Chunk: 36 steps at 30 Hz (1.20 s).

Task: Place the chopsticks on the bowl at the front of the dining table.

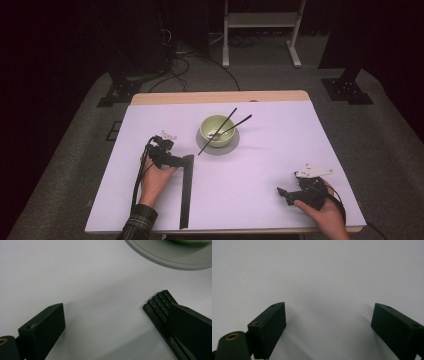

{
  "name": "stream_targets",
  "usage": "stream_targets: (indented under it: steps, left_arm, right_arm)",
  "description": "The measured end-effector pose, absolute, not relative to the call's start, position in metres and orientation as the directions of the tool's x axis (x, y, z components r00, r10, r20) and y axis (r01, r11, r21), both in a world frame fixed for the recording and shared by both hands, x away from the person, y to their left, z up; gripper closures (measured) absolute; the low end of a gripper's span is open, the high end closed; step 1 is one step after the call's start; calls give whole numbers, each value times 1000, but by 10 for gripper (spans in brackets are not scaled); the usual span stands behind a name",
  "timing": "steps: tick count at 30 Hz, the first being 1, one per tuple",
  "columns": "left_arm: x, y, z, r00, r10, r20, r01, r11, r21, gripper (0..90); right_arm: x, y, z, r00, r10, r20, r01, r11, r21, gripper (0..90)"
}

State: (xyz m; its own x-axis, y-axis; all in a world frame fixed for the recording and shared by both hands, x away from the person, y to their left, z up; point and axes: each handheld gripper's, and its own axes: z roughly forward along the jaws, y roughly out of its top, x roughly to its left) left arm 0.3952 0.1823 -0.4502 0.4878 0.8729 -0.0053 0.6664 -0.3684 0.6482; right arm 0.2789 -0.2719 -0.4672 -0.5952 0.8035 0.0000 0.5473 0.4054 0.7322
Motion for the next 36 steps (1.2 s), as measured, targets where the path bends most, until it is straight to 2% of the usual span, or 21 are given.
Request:
stream_targets:
  steps: [9, 23, 36]
  left_arm:
    - [395, 185, -452, 476, 879, 22, 678, -383, 628, 10]
    - [394, 197, -450, 449, 893, 12, 686, -353, 635, 10]
    - [369, 199, -434, 465, 885, -9, 658, -338, 673, 10]
  right_arm:
    - [279, -272, -467, -596, 803, 0, 547, 406, 732, 111]
    - [279, -272, -467, -596, 803, -1, 547, 406, 732, 111]
    - [279, -272, -467, -596, 803, -1, 546, 406, 732, 111]
